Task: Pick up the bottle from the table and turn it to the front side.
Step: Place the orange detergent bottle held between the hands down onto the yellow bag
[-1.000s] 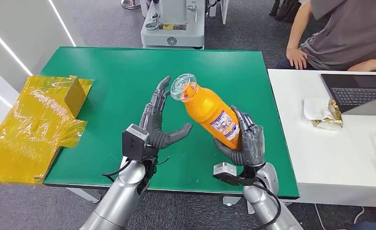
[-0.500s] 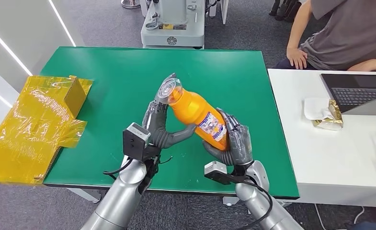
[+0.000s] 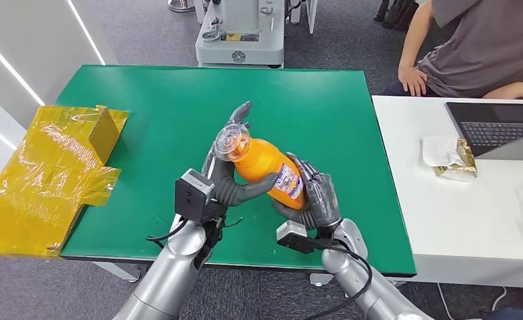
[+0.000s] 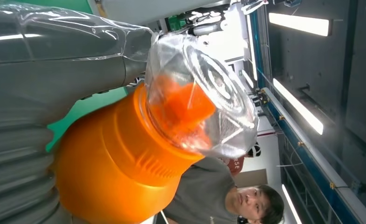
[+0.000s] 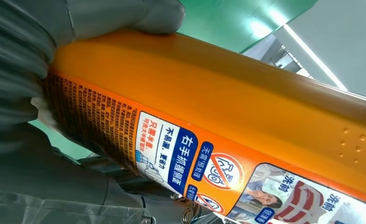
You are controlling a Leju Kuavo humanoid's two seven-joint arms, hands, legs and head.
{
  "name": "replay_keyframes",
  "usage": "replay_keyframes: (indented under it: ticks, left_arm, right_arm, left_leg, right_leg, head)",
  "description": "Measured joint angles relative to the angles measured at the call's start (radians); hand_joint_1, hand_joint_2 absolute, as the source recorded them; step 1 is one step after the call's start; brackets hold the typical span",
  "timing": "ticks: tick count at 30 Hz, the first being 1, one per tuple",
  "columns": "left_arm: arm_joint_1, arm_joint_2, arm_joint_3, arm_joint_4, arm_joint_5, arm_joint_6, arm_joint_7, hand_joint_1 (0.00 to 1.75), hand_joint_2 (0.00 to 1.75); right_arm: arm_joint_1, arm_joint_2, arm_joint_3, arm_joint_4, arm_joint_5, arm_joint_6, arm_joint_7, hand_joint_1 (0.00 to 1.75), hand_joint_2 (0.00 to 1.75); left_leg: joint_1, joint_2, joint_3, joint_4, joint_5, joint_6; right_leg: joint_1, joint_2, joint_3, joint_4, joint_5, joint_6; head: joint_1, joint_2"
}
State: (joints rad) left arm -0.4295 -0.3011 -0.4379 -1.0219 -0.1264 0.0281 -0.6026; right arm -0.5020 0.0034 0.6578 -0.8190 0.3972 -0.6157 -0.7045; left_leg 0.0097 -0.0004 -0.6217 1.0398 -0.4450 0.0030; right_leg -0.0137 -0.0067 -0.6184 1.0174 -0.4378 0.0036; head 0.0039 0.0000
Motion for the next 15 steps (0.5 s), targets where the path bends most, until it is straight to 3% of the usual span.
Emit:
replay_keyframes:
  ticks: [15]
  left_arm:
    - [0.001, -0.002, -0.002, -0.020, -0.019, 0.002, 0.031, 0.00, 1.75]
  right_arm:
    - [-0.072, 0.057, 0.057, 0.040, -0.031, 0.034, 0.003, 1.75, 1.75]
  left_leg:
    - [0.000, 0.000, 0.000, 0.000, 0.000, 0.000]
  right_leg:
    - [0.000, 0.000, 0.000, 0.000, 0.000, 0.000]
  head:
    - [0.000, 0.000]
